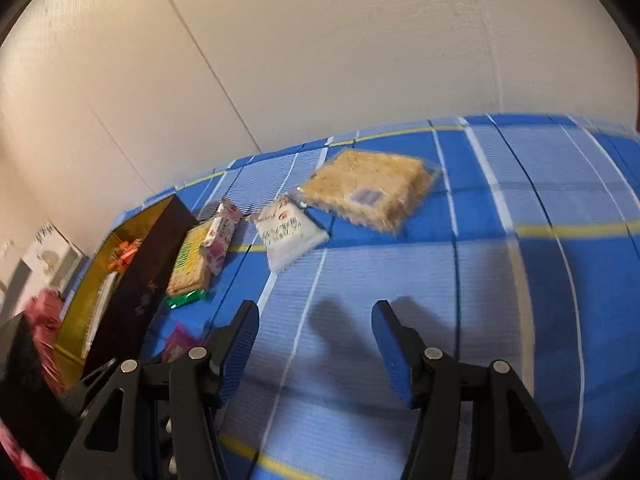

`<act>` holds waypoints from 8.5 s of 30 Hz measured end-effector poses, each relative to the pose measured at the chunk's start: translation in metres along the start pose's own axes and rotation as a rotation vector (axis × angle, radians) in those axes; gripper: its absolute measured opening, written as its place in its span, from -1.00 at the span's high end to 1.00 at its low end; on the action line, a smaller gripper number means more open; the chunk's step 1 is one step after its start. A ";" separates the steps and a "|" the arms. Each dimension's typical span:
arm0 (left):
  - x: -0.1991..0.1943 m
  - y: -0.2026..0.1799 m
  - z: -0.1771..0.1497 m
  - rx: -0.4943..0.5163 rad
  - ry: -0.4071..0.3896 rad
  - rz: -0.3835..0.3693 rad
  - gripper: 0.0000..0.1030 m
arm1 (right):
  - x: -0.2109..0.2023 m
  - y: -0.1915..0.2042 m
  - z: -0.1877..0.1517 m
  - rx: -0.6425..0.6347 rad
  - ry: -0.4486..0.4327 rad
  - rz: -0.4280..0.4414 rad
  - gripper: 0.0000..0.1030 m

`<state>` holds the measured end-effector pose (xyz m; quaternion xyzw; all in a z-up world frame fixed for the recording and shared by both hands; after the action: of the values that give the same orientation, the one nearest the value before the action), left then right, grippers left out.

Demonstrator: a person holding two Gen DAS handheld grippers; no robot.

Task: Organize snacks
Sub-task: 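Lift the purple bag with the left gripper while the right gripper grasps the white BA ZHEN bag, then carry the purple bag into the gold tray and open the left gripper, then carry the white BA ZHEN bag into the gold tray and open the right gripper, then move both grippers back over the remaining snacks on the cloth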

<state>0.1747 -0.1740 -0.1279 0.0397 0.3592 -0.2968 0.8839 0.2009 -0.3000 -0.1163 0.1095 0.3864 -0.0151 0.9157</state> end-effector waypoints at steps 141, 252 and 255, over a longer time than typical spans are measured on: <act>-0.069 0.325 0.015 -0.505 0.245 0.311 0.00 | -0.016 0.008 -0.037 -0.032 -0.053 -0.081 0.16; -0.145 0.203 -0.040 -0.279 -0.137 0.269 -0.47 | 0.002 0.117 0.007 -0.116 0.079 -0.042 0.15; -0.143 0.194 -0.040 -0.246 -0.131 0.268 -0.47 | 0.002 0.092 -0.004 -0.084 0.092 -0.060 0.15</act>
<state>0.1768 0.0671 -0.0906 -0.0407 0.3260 -0.1321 0.9352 0.2099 -0.2091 -0.1028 0.0596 0.4314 -0.0214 0.9000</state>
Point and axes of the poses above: each gripper's, at about its wrist camera, not at the fingertips, and x roughly the way its jaws point, y to its left, z to its top, the point moved 7 cm from there along x, roughly the way its jaws point, and after that the axes turned 11 degrees about -z, right-handed, at the moved point
